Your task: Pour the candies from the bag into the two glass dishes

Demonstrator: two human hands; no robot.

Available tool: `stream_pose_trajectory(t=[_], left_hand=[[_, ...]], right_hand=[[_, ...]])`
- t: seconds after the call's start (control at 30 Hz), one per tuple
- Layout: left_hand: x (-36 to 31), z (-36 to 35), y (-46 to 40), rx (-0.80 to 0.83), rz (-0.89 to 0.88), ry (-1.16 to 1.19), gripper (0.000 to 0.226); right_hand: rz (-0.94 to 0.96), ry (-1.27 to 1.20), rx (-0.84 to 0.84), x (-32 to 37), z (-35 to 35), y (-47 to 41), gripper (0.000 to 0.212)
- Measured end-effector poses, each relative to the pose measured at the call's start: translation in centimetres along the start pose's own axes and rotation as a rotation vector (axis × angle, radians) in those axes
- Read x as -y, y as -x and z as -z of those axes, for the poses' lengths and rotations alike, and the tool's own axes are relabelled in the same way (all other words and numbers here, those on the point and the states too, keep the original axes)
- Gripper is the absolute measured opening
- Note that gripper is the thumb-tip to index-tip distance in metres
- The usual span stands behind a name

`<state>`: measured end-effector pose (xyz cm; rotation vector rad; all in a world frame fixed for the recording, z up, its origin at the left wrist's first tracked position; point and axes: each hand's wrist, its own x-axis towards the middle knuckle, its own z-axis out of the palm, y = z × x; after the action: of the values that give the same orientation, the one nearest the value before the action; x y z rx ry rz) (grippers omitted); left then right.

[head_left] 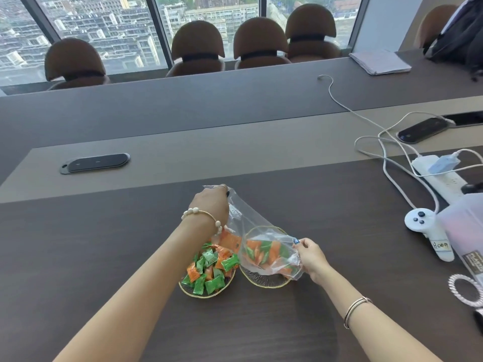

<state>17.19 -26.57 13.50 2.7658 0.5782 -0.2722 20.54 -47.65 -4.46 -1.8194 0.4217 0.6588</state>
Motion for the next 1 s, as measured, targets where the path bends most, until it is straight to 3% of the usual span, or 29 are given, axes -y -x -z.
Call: stream_pose_trajectory(t=[0.2, 0.47, 0.67, 1.0], left_hand=[[-0.9, 0.1, -1.0, 0.051, 0.005, -0.016, 0.040], [-1.0, 1.4, 0.0, -0.113, -0.082, 0.153, 0.024], [-1.8, 3.9, 2.4, -0.218, -0.164, 0.372, 0.034], [1.4, 6.6, 3.1, -0.301, -0.122, 0.610, 0.028]], right_hand=[[0.054, 0.038, 0.013, 0.6, -0.4, 0.6, 0.018], [0.128, -0.069, 0.020, 1.3, 0.0, 0.5, 0.017], [0.188, -0.108, 0.038, 2.0, 0.0, 1.1, 0.017], [0.313, -0.167, 0.049, 4.9, -0.6, 2.8, 0.014]])
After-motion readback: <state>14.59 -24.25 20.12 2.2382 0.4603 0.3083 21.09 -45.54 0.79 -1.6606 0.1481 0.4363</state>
